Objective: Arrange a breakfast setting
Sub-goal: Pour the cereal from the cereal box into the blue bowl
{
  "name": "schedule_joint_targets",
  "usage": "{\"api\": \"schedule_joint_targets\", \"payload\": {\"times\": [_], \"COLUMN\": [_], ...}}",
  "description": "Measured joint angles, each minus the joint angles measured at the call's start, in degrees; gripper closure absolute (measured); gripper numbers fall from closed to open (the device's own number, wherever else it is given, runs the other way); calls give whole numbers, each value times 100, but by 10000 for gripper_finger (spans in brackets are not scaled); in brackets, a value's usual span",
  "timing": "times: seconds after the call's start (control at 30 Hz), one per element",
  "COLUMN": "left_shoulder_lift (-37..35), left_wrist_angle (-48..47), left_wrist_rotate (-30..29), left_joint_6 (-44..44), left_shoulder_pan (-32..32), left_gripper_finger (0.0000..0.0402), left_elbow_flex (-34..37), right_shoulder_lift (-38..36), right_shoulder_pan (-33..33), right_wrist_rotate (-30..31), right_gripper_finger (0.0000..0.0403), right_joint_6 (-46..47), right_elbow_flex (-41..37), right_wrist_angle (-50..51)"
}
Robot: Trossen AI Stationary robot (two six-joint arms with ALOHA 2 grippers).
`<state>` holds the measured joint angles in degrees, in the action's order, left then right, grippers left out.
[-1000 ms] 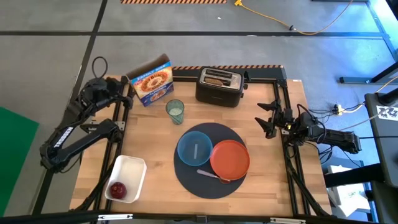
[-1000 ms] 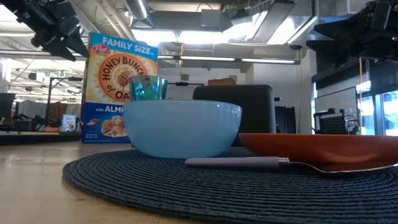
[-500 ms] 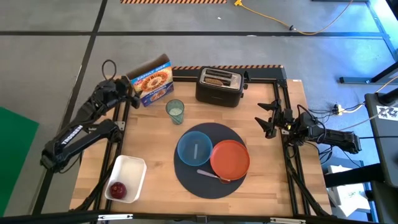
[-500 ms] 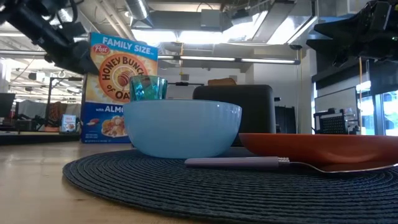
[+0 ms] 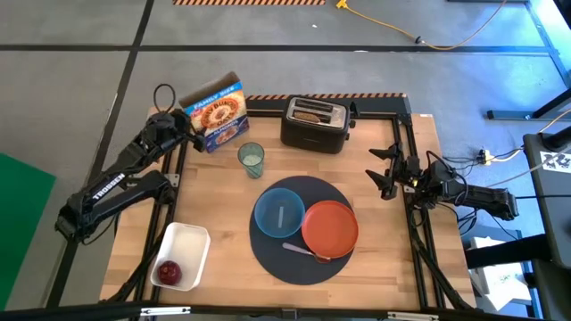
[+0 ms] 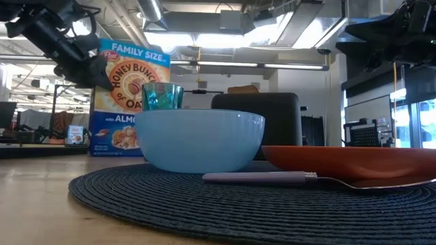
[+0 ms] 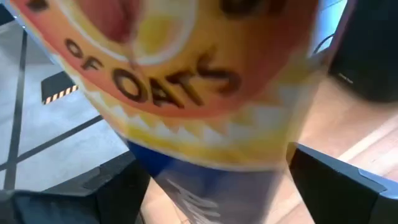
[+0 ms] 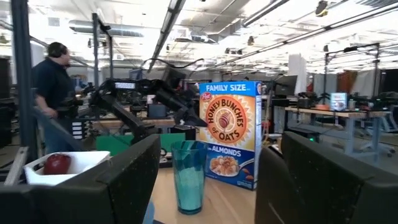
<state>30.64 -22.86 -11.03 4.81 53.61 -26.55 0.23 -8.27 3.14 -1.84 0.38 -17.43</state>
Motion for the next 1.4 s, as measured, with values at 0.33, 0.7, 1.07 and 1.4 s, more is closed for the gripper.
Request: {"api": "schedule_joint_targets", "payload": {"times": [0.33, 0.7, 1.07, 1.4], "left_shoulder_lift": [513, 579, -78, -379], "left_wrist_angle": [225, 402, 394, 269], "left_wrist_rotate": [468, 411, 973, 1810], "left_joint_6": [320, 329, 283, 163], "left_shoulder_pan": [2, 0, -4, -130], "left_gripper_finger": [121, 191, 213, 214], "left_elbow_flex": [2, 2, -728, -1792], "right_shoulder_lift": [0, 0, 135, 1017], "right_shoulder_pan": [0, 0, 0, 0], "right_wrist_rotate": [-122, -123, -114, 39], "right_gripper_finger": [79, 79, 79, 79], "right_joint_6": [-3, -2, 37, 42], "right_elbow_flex": [0, 0, 0, 343], "right_wrist_angle": [0, 2, 121, 36]}}
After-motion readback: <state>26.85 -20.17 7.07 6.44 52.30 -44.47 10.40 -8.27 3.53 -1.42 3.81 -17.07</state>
